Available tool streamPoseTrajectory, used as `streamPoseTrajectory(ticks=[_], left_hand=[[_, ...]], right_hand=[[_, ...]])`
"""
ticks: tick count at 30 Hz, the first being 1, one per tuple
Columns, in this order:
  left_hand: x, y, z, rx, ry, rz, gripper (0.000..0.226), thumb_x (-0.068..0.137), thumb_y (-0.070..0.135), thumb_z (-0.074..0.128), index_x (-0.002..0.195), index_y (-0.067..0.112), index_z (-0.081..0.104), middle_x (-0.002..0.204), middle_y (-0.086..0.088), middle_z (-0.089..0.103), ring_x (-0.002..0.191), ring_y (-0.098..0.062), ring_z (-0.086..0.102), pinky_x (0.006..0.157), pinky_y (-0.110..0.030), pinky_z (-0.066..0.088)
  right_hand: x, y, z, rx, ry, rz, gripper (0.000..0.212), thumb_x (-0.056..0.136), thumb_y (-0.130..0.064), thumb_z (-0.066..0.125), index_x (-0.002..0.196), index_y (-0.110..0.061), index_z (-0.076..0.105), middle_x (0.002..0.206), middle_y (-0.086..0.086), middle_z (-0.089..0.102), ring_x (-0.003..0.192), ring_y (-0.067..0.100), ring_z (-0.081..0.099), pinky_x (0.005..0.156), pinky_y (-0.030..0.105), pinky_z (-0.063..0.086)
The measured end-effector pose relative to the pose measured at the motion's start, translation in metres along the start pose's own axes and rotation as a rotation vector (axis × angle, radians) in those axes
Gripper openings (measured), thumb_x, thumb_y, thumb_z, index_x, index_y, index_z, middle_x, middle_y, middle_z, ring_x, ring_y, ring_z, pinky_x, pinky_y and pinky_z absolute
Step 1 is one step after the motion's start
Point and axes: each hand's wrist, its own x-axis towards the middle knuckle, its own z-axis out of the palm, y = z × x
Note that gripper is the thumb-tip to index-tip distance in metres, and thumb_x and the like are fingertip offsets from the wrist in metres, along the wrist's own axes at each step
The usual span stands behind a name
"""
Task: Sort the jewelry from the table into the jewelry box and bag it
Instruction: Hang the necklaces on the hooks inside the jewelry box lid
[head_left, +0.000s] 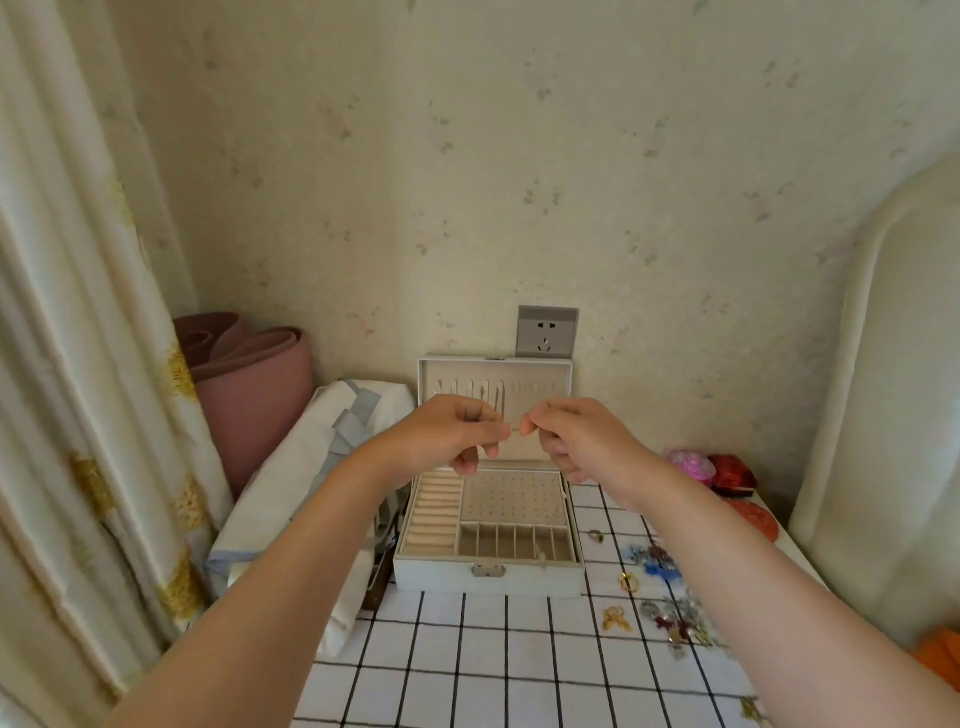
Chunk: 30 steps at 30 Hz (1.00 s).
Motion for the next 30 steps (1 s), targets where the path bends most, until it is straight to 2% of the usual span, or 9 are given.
streamPoseTrajectory(ticks=[4,6,9,11,13,17,20,25,30], left_hand=[[0.035,-0.008,-0.013,-0.026,0.154,0.000,0.014,0.092,0.026,0.067,0.082,0.016,0.070,0.068,0.003,0.063,0.052,-0.012,0.052,0.054,-0.021,0.045],[0.057,-0.016,-0.014,0.005,0.265,0.006,0.016,0.091,0.028,0.067,0.081,0.015,0.070,0.065,0.004,0.062,0.049,-0.007,0.051,0.052,-0.019,0.043],[0.085,-0.029,-0.007,0.158,0.401,0.048,0.014,0.086,0.034,0.071,0.076,0.025,0.073,0.062,0.014,0.065,0.053,0.002,0.057,0.059,-0.021,0.048],[0.100,-0.037,-0.002,0.288,0.461,0.060,0.014,0.085,0.036,0.070,0.074,0.028,0.073,0.064,0.015,0.066,0.063,0.001,0.061,0.062,-0.021,0.048],[0.114,-0.043,0.003,0.372,0.516,0.053,0.021,0.088,0.039,0.067,0.073,0.025,0.073,0.065,0.011,0.067,0.065,-0.004,0.062,0.057,-0.022,0.043],[0.138,-0.056,0.013,0.457,0.595,-0.027,0.048,0.091,0.041,0.062,0.049,0.017,0.053,0.046,0.003,0.052,0.045,-0.014,0.046,0.048,-0.026,0.038],[0.149,-0.063,0.018,0.473,0.625,-0.059,0.055,0.092,0.037,0.060,0.045,0.017,0.041,0.042,0.003,0.041,0.043,-0.017,0.038,0.046,-0.026,0.032],[0.159,-0.068,0.023,0.434,0.685,-0.075,0.050,0.091,0.037,0.057,0.048,0.016,0.045,0.046,0.001,0.048,0.048,-0.018,0.046,0.045,-0.025,0.026],[0.161,-0.079,0.028,0.425,0.701,-0.042,0.045,0.091,0.040,0.056,0.055,0.014,0.052,0.050,0.000,0.055,0.054,-0.019,0.055,0.047,-0.027,0.035]], right_hand=[[0.037,0.001,-0.001,-0.167,0.187,-0.059,0.026,0.101,-0.022,0.051,0.087,-0.019,0.073,0.046,-0.018,0.051,0.043,-0.003,0.046,0.051,0.018,0.031],[0.060,0.008,-0.001,-0.265,0.280,-0.116,0.023,0.099,-0.022,0.056,0.088,-0.020,0.075,0.055,-0.023,0.059,0.057,-0.005,0.054,0.063,0.021,0.038],[0.090,0.023,-0.003,-0.330,0.434,-0.144,0.016,0.095,-0.022,0.063,0.086,-0.020,0.077,0.078,-0.014,0.069,0.078,0.003,0.062,0.072,0.021,0.042],[0.105,0.033,-0.005,-0.345,0.527,-0.147,0.012,0.093,-0.021,0.067,0.086,-0.021,0.077,0.079,-0.017,0.067,0.078,0.001,0.061,0.069,0.013,0.041],[0.117,0.043,-0.005,-0.341,0.591,-0.158,0.009,0.091,-0.020,0.070,0.085,-0.022,0.077,0.077,-0.020,0.065,0.076,-0.003,0.060,0.068,0.008,0.040],[0.137,0.062,-0.002,-0.305,0.692,-0.175,0.005,0.088,-0.021,0.074,0.083,-0.020,0.076,0.076,-0.017,0.067,0.074,-0.002,0.062,0.067,0.013,0.044],[0.149,0.074,0.001,-0.289,0.756,-0.188,0.007,0.088,-0.020,0.074,0.081,-0.019,0.073,0.074,-0.016,0.066,0.072,-0.001,0.063,0.065,0.013,0.044],[0.161,0.086,0.005,-0.281,0.836,-0.213,0.008,0.087,-0.018,0.074,0.080,-0.020,0.071,0.072,-0.017,0.065,0.070,0.000,0.062,0.062,0.009,0.044],[0.163,0.094,0.007,-0.341,0.842,-0.250,0.008,0.086,-0.015,0.074,0.078,-0.017,0.071,0.071,-0.012,0.066,0.069,0.006,0.064,0.063,0.022,0.051]])
